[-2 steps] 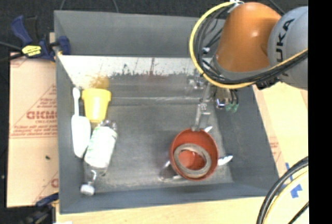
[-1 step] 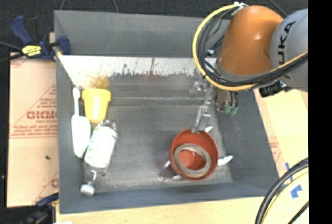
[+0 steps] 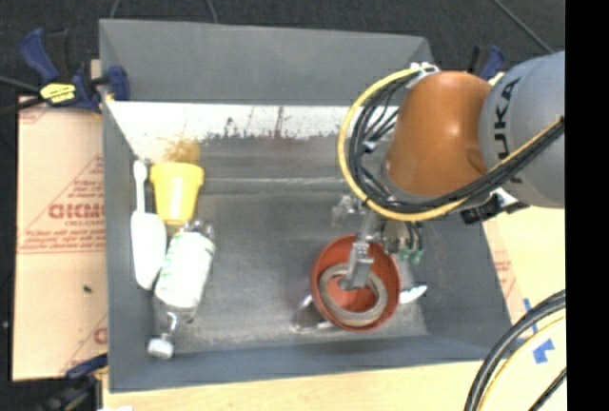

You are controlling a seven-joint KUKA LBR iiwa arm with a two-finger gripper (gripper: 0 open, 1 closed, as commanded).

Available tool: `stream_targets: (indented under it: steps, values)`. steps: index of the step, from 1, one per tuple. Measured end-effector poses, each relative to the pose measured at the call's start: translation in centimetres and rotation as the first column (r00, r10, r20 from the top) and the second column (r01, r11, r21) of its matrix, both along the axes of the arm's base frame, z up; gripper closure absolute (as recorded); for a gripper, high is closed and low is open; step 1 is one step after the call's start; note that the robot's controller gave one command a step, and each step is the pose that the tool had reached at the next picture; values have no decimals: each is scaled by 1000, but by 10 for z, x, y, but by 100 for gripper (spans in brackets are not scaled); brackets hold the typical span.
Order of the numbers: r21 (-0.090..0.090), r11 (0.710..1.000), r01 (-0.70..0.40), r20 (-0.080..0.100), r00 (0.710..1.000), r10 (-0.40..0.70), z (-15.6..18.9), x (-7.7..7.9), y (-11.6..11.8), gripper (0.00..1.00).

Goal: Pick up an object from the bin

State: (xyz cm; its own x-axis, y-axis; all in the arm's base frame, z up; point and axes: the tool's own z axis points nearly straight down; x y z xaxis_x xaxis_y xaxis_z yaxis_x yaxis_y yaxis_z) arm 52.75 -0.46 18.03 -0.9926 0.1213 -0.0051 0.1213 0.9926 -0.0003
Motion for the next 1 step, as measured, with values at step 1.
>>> stream_targets:
  steps: [1]
  values:
    - [0,997,82,18,996,-82,26,10,-17,0]
